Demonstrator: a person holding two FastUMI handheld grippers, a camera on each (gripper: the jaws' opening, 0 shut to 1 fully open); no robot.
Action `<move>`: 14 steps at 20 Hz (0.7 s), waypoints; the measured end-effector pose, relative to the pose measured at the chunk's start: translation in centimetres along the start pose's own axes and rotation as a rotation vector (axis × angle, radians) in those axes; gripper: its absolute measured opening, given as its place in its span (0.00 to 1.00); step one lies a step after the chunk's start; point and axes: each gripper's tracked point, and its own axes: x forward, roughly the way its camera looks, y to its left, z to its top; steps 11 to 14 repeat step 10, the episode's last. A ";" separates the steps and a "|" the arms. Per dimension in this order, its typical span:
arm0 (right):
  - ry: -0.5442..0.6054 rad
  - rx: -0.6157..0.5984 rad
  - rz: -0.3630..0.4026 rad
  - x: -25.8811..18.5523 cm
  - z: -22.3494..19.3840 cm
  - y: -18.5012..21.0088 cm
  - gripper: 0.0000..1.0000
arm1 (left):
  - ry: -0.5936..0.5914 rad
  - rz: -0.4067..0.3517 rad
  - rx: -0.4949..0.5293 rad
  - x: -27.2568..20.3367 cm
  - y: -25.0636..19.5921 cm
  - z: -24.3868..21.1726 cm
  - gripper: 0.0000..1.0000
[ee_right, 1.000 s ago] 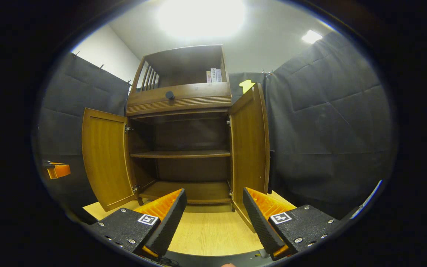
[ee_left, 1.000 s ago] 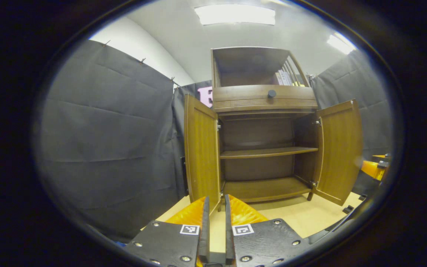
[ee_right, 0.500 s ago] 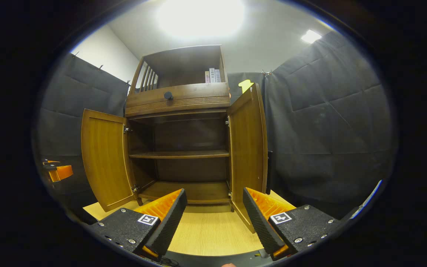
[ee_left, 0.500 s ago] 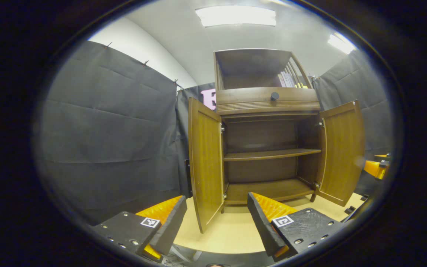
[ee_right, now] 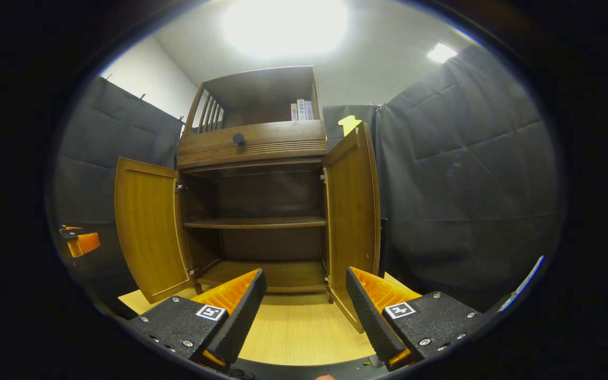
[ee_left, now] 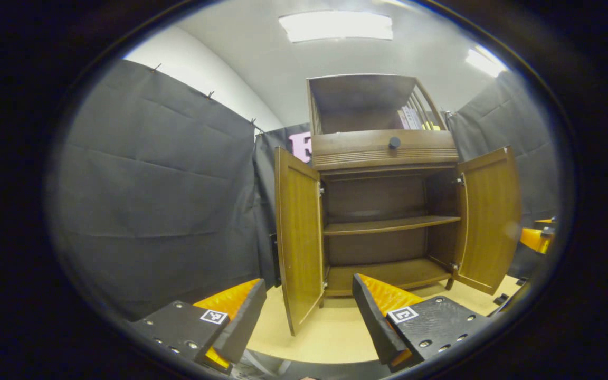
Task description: Open the right door of the double-door shoe cabinet with the right hand, and open the left door with the left hand.
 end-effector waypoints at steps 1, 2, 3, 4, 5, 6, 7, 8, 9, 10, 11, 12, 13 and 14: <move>-0.002 0.000 -0.001 0.0 0.1 0.0 0.94 | -0.003 0.000 -0.001 -0.1 0.0 0.1 0.99; -0.001 -0.001 -0.002 0.0 0.0 0.0 0.92 | -0.004 0.001 0.000 -0.1 0.1 0.2 0.99; -0.001 -0.001 0.000 0.0 0.1 0.0 0.92 | -0.006 0.001 0.001 -0.3 0.0 0.2 0.99; -0.003 -0.004 -0.001 0.0 0.1 0.0 0.92 | -0.009 -0.002 0.002 -0.3 0.0 0.3 0.99; -0.007 -0.008 -0.005 0.0 0.2 -0.1 0.92 | -0.012 -0.003 0.004 -0.4 0.0 0.3 0.99; -0.011 -0.010 -0.008 0.0 0.3 -0.1 0.92 | -0.015 -0.004 0.004 -0.4 0.0 0.4 0.99; -0.014 -0.010 -0.012 0.0 0.3 -0.1 0.92 | -0.016 -0.005 0.005 -0.4 -0.1 0.4 0.99; -0.016 -0.007 -0.015 0.0 0.4 -0.1 0.92 | -0.017 -0.007 0.004 -0.5 -0.1 0.4 0.99; -0.016 -0.004 -0.017 0.0 0.4 -0.1 0.92 | -0.020 -0.009 0.004 -0.5 -0.1 0.5 0.99; -0.015 -0.001 -0.019 0.0 0.4 -0.1 0.94 | -0.018 -0.010 0.005 -0.5 0.0 0.5 0.99; -0.015 -0.001 -0.019 0.0 0.4 -0.1 0.94 | -0.018 -0.010 0.005 -0.5 0.0 0.5 0.99; -0.015 -0.001 -0.019 0.0 0.4 -0.1 0.94 | -0.018 -0.010 0.005 -0.5 0.0 0.5 0.99; -0.015 -0.001 -0.019 0.0 0.4 -0.1 0.94 | -0.018 -0.010 0.005 -0.5 0.0 0.5 0.99; -0.015 -0.001 -0.019 0.0 0.4 -0.1 0.94 | -0.018 -0.010 0.005 -0.5 0.0 0.5 0.99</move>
